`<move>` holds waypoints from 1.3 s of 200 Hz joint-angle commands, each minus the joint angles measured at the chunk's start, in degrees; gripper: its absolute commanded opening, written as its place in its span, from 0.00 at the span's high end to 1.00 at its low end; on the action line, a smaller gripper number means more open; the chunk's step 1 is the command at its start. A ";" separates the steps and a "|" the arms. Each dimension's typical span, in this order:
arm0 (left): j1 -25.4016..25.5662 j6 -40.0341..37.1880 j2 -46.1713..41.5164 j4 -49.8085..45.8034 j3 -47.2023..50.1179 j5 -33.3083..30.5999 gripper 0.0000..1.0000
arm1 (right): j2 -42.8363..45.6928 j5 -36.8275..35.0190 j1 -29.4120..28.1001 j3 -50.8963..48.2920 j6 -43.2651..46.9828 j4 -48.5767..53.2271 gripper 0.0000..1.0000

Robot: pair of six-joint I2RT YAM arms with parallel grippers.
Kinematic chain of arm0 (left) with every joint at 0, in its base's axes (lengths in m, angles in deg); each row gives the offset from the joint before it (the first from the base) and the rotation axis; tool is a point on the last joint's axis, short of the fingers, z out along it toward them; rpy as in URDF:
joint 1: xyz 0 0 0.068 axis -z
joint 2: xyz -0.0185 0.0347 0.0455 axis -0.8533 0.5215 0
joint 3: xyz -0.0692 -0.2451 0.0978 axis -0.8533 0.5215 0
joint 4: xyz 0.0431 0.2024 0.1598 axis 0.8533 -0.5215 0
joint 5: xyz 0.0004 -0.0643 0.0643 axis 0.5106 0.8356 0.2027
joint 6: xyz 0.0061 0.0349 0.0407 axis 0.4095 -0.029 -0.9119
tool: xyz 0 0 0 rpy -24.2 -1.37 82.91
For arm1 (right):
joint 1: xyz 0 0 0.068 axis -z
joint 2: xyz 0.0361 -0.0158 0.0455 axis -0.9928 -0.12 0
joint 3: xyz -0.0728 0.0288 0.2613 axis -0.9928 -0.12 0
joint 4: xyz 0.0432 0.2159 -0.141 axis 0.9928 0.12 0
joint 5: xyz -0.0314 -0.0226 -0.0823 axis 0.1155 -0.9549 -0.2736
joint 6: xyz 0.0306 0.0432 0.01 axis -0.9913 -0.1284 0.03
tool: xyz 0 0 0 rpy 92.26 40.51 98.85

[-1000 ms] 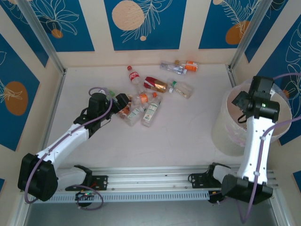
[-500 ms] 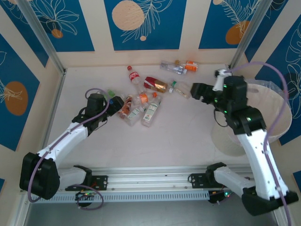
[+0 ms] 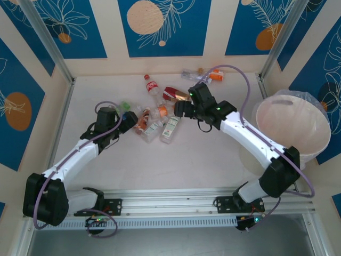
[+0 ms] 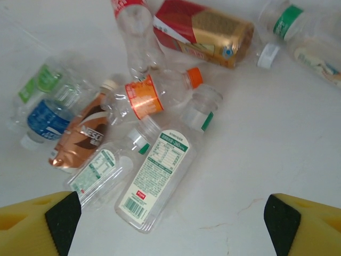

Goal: Put the plastic bottles in the bin

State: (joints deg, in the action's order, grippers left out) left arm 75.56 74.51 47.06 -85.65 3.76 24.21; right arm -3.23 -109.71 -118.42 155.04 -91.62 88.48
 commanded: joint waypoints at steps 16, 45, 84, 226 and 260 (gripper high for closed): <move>-0.08 -8.90 3.78 -0.23 -2.40 11.55 0.00 | -4.18 -0.77 -1.92 -3.03 -10.39 -6.22 0.04; 4.26 -15.64 6.81 -2.44 -4.62 10.88 0.00 | -6.36 -1.01 -2.75 -5.28 -14.42 -10.33 0.00; 9.01 -21.37 8.67 -4.50 -4.20 1.79 0.06 | -5.68 -3.78 -3.06 -6.60 -15.02 -11.18 0.00; 13.50 -32.18 23.85 11.19 -3.45 0.24 0.11 | 1.34 -6.54 -2.60 -14.10 -13.65 -12.38 0.00; 15.89 -33.77 26.28 10.64 -4.71 -3.21 0.23 | 3.00 -7.26 -2.04 -15.65 -13.57 -12.35 0.00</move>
State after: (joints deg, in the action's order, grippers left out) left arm 89.73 43.17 71.80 -76.14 1.14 24.21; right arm -2.68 -114.69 -120.86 140.62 -105.02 76.63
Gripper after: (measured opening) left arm 0.820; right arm 0.999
